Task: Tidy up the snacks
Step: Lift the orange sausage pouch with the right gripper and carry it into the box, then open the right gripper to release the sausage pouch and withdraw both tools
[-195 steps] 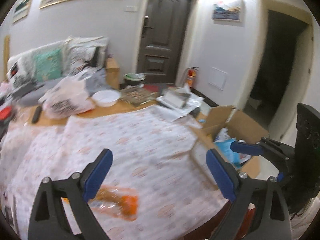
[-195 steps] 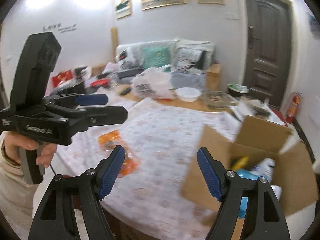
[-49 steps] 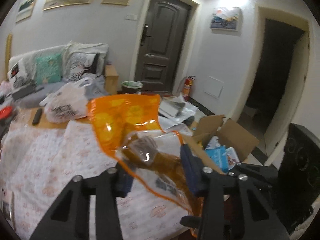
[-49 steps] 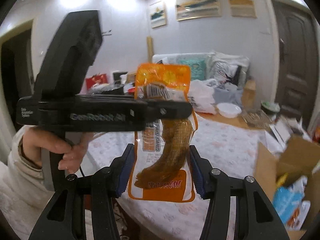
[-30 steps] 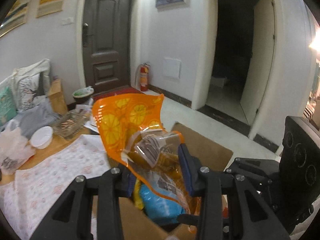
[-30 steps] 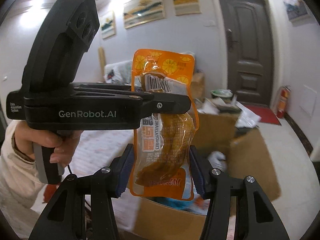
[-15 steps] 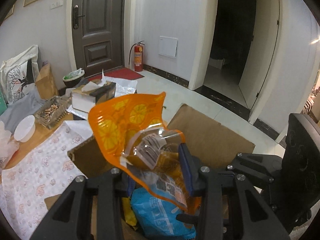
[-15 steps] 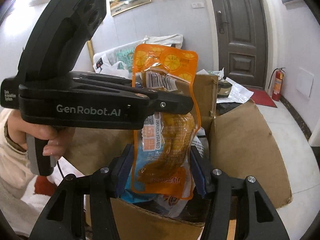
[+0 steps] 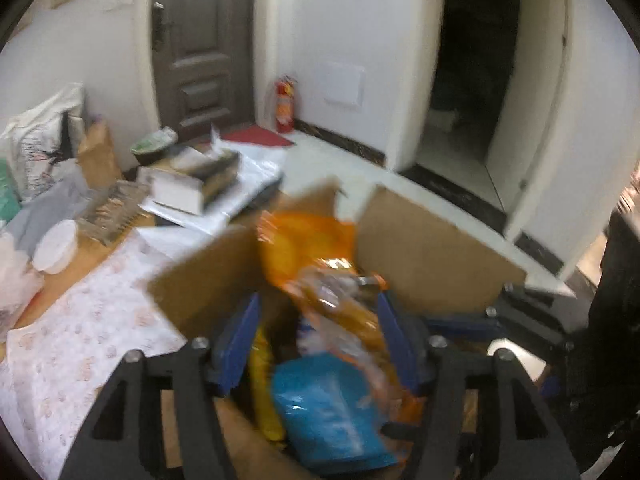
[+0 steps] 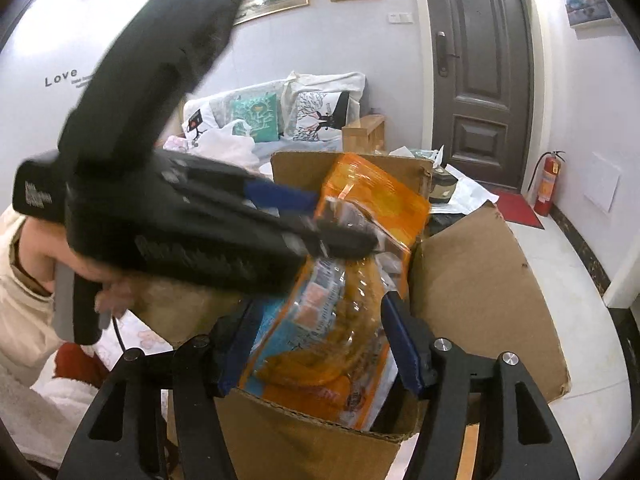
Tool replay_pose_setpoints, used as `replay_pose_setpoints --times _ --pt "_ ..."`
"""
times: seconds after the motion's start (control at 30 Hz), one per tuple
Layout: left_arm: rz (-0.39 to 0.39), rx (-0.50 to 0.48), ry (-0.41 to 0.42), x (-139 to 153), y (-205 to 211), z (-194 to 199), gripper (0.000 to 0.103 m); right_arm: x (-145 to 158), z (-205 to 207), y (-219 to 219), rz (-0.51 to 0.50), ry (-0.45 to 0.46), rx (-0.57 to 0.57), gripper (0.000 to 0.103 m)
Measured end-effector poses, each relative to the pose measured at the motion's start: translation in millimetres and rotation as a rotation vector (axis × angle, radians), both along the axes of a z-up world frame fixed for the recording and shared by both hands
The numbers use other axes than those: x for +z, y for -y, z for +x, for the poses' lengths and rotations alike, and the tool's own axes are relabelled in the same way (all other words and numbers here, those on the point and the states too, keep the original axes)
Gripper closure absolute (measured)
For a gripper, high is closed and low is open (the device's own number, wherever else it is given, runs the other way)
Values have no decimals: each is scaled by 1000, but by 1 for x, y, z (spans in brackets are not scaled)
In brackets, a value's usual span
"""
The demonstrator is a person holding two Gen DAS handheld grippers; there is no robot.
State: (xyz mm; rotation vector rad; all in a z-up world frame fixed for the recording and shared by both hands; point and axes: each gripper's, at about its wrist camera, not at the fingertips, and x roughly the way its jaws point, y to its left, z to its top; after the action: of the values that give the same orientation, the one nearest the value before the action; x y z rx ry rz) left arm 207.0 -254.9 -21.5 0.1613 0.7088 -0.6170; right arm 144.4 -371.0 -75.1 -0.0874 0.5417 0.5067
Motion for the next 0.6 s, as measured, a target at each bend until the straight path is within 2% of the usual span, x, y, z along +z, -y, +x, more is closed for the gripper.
replay_pose_setpoints --times 0.13,0.2,0.23,0.3,0.33,0.47,0.57,0.6 --pt "-36 44 32 15 -18 2 46 6 0 -1 35 8 -2 46" --pt "-29 45 33 15 -21 2 54 7 3 -2 36 6 -12 47" --pt "-27 44 32 15 -22 0 54 6 7 -3 36 2 -16 48" --pt "-29 48 30 14 -26 -3 54 0 15 -7 31 -30 -8 62" --pt "-38 52 29 14 -30 -5 54 -4 17 -11 22 -57 -5 65" --pt "-76 69 22 13 -46 -15 54 -14 10 -26 -29 -56 -5 66" --pt "-102 95 28 15 -61 -25 53 -13 13 -25 -3 -97 -4 64" --pt "-110 101 32 16 -65 -29 49 -12 13 -25 -2 -106 -8 64"
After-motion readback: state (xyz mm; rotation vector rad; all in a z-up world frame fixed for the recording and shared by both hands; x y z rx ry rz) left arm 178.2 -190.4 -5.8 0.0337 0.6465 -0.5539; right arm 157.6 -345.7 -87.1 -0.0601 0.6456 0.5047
